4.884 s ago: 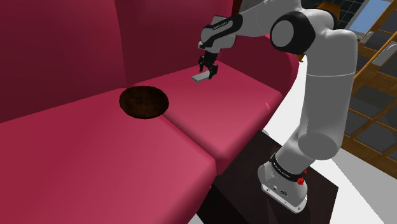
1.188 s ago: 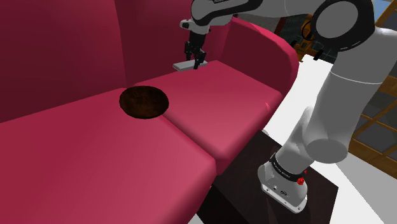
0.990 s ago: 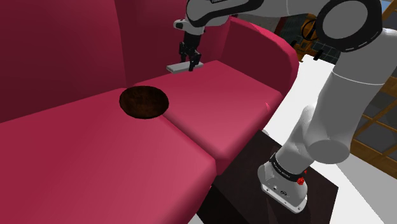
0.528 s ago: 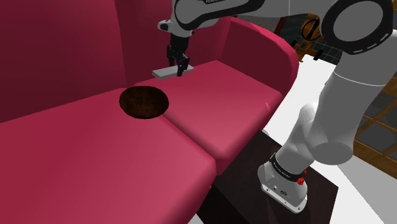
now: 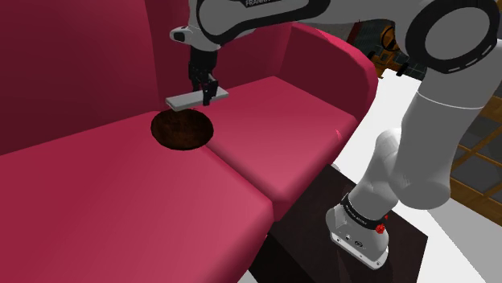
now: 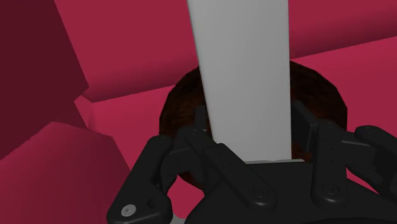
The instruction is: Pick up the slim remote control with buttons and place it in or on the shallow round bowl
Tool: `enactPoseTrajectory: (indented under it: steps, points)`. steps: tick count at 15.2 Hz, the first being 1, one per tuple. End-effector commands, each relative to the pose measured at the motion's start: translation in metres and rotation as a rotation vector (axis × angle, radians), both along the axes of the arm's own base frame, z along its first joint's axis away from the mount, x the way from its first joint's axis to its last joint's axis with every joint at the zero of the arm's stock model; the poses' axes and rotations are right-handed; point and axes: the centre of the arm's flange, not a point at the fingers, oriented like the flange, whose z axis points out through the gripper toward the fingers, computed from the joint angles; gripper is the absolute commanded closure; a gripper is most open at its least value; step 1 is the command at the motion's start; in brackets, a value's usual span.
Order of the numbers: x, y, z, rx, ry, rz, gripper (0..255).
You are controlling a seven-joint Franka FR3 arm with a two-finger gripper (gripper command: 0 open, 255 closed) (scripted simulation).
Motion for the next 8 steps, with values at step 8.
enactPoseTrajectory:
  steps: [8]
  points:
    - [-0.013, 0.067, -0.021, 0.0, 0.0, -0.001, 255]
